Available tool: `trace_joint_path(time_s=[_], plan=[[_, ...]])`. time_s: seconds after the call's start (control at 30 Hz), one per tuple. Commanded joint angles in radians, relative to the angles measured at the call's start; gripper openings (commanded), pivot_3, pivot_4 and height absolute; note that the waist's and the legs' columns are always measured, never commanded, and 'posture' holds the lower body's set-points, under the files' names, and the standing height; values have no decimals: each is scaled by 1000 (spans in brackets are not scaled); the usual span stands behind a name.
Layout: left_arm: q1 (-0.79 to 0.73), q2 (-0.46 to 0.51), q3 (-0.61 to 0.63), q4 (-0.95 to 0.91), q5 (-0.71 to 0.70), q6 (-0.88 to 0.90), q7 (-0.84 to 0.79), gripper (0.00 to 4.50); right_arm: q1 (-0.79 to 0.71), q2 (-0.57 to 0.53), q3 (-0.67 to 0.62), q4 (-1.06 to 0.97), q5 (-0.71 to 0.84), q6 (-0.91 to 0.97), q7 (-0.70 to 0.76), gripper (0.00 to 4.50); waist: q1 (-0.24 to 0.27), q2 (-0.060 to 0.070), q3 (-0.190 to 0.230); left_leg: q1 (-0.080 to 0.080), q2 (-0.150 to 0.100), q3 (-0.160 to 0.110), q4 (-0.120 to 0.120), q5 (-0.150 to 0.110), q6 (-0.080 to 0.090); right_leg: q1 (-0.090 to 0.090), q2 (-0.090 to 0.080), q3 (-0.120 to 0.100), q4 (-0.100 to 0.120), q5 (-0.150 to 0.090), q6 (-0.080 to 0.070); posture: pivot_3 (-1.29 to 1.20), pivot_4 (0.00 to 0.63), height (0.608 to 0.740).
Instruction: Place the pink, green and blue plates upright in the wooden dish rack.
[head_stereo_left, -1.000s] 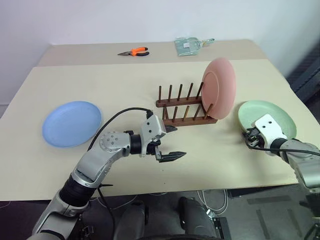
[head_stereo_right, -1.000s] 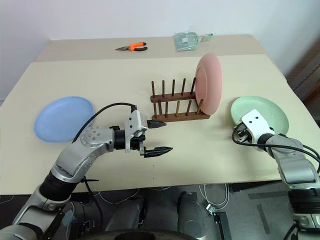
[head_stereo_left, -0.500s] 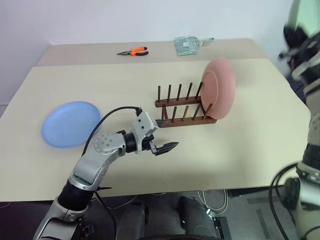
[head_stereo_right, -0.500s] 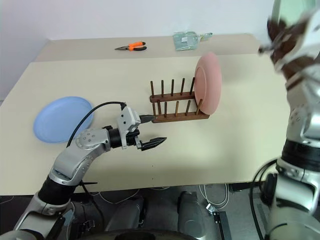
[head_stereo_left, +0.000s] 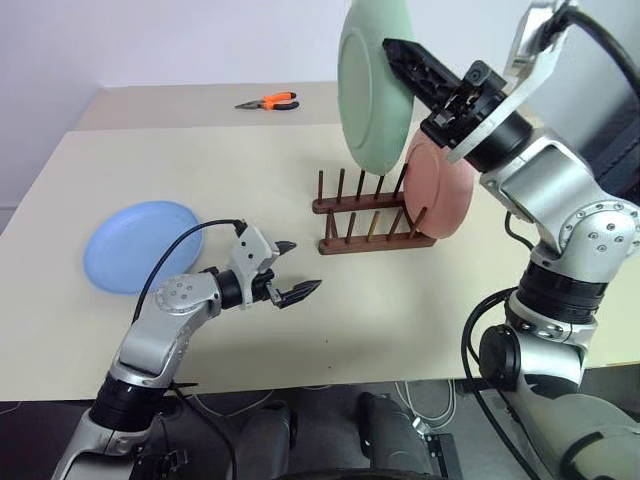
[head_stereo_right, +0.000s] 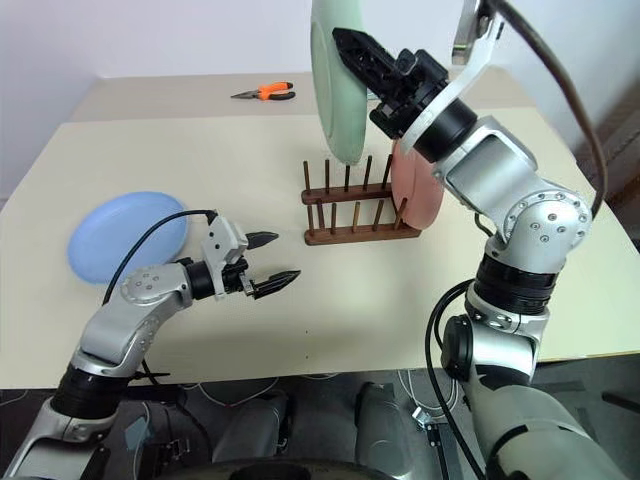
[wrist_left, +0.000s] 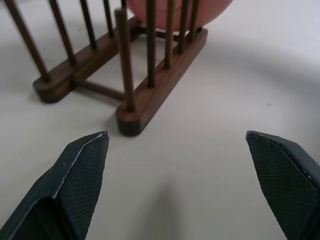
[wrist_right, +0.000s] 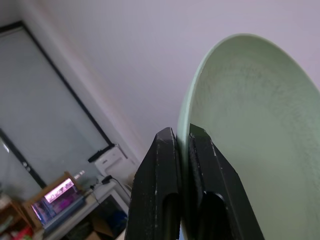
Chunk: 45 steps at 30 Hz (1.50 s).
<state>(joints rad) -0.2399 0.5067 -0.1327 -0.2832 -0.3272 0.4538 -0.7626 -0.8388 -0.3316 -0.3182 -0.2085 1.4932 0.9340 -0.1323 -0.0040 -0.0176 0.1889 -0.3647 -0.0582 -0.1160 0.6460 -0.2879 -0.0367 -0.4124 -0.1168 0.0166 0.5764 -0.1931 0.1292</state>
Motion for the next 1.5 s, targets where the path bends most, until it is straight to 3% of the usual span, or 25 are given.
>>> trace_joint_path(time_s=[0.03, 0.37, 0.47, 0.57, 0.63, 0.73, 0.8, 0.93, 1.03, 1.1, 1.2, 1.4, 1.5], plan=[[-4, -1, 12, -36, -4, -19, -1, 4500, 14, -13, -3, -7, 31, -16, -44, 59, -3, 0, 0, 0, -1, 0, 0, 0, 0, 0, 0, 0, 0, 0, 0, 0, 150, 740], [-11, -2, 7, -35, 2, -21, 0, 4500, 84, -46, 6, 15, 8, -29, -44, 59, -10, 0, 0, 0, 0, 1, -1, 0, 0, -2, 3, 0, 1, 0, 0, 0, 150, 740], [-15, -2, 6, -34, 2, -16, -1, 4500, 98, -52, 15, 32, -33, -36, -30, 1050, -10, 0, 0, 0, 1, 1, -1, 0, 0, -2, 3, 0, 1, 0, 0, 0, 150, 740], [-14, -5, 18, -39, -14, 6, 6, 4500, 86, -81, 36, 13, -137, -67, 32, 2543, -10, 1, 0, 0, 0, 1, -1, 0, 0, -2, 3, 0, 1, 0, 0, 0, 150, 740], [-11, -13, 49, -37, -35, 23, 26, 4500, 71, -141, 88, -25, -306, -137, 131, 3505, -9, 1, 0, 0, 0, 1, 0, 0, 0, -2, 3, 0, 1, 0, 0, 0, 150, 740], [-37, -52, 146, 8, -29, 4, 140, 4500, 49, -250, 185, -63, -568, -277, 285, 3505, -9, 1, 0, -1, 0, 1, 0, 0, 0, -2, 3, 0, 1, 0, 1, 0, 150, 740], [-89, -85, 239, 87, 26, -10, 305, 4500, 28, -312, 241, -72, -709, -368, 383, 3505, -9, 1, 0, -1, 0, 1, 0, 0, 0, -3, 3, -1, 1, -1, 6, 0, 150, 740], [-234, -102, 456, 294, 159, 66, 740, 4500, -13, -368, 322, -93, -900, -509, 535, 4461, -15, -1, -1, 1, 1, 0, -1, 0, 0, -2, 4, -1, 2, 0, 8, 0, 150, 740], [-280, -66, 578, 373, 236, 150, 960, 4500, 0, -356, 367, -143, -930, -523, 621, 4461, -18, -2, -1, 2, 1, 1, -2, 0, 0, -2, 4, -1, 2, 1, 9, 0, 150, 740], [-285, -52, 635, 378, 246, 202, 1024, 4500, 21, -343, 390, -165, -946, -521, 659, 4461, -14, -2, -1, 2, 1, 1, -2, 0, 0, -2, 4, 0, 2, 1, 9, 0, 150, 740], [-263, -64, 723, 324, 200, 325, 1041, 4500, 63, -314, 413, -174, -971, -518, 688, 4461, -3, -9, -3, 0, 1, -1, -1, 0, -1, -2, 4, -1, 1, 3, 6, 0, 150, 740], [-208, -186, 836, 177, 56, 551, 999, 4500, 93, -272, 416, -175, -1011, -516, 725, 4461, 13, -10, -4, -2, -3, -2, 1, 2, -4, -2, 0, -1, 2, 3, 6, 0, 150, 740], [-210, -288, 938, 135, -48, 607, 1003, 3630, 96, -251, 418, -172, -1024, -518, 740, 4500, 14, -10, -4, -1, -2, -2, 0, 2, -4, -2, 1, -3, 3, 3, 6, 0, 150, 740]])
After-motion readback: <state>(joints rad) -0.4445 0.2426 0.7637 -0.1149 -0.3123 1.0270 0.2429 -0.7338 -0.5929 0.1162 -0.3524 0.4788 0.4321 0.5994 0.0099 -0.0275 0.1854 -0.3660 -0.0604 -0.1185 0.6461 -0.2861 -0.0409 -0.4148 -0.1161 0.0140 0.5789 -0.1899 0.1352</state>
